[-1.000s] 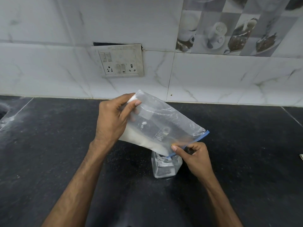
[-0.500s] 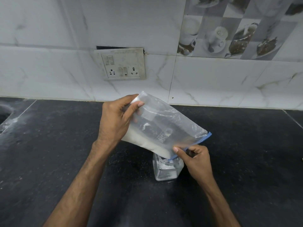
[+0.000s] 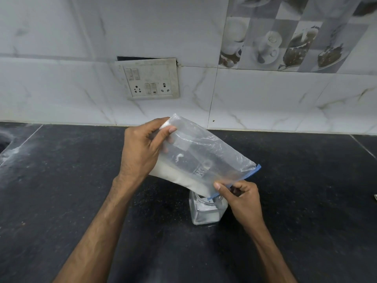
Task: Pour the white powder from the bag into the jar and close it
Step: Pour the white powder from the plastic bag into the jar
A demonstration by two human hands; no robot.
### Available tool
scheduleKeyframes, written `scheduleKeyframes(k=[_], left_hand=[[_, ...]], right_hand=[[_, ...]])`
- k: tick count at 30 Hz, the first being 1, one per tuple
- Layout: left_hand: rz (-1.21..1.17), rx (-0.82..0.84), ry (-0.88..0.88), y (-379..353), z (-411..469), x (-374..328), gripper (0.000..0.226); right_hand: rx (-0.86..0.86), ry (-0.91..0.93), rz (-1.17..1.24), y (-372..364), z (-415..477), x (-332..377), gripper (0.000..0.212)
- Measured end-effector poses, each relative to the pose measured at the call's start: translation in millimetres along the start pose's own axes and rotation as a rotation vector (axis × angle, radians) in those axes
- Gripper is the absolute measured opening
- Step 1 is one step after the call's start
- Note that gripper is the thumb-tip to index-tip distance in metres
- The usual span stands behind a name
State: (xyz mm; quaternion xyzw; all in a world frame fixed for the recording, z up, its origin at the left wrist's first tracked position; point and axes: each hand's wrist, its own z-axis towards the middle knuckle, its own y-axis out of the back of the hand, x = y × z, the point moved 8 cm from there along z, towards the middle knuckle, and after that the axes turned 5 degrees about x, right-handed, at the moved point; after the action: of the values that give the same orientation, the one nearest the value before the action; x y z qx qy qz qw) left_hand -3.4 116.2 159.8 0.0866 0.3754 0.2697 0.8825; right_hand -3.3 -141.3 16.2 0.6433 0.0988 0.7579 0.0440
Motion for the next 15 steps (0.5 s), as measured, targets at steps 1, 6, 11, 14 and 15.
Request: scheduleKeyframes(k=[1, 6, 11, 14, 15], left_hand=[[0.002, -0.001, -0.002, 0.4, -0.1, -0.5, 0.033], [-0.007, 0.013, 0.045, 0.0, -0.8, 5.0, 0.038], [0.005, 0.014, 0.035, -1.0, -0.2, 4.7, 0.039], [0.001, 0.019, 0.029, -2.2, 0.6, 2.3, 0.035], [-0.004, 0.019, 0.018, -2.2, 1.4, 1.0, 0.034]], right_hand=[[-0.001, 0.013, -0.014, -0.3, 0.1, 0.7, 0.019], [0.008, 0.009, -0.017, -0.8, -0.8, 1.6, 0.019], [-0.005, 0.009, 0.037, 3.7, 0.8, 1.5, 0.013], [0.004, 0.013, 0.026, 2.8, 0.4, 1.6, 0.006], [-0.007, 0.020, 0.036, 3.6, -0.5, 3.0, 0.009]])
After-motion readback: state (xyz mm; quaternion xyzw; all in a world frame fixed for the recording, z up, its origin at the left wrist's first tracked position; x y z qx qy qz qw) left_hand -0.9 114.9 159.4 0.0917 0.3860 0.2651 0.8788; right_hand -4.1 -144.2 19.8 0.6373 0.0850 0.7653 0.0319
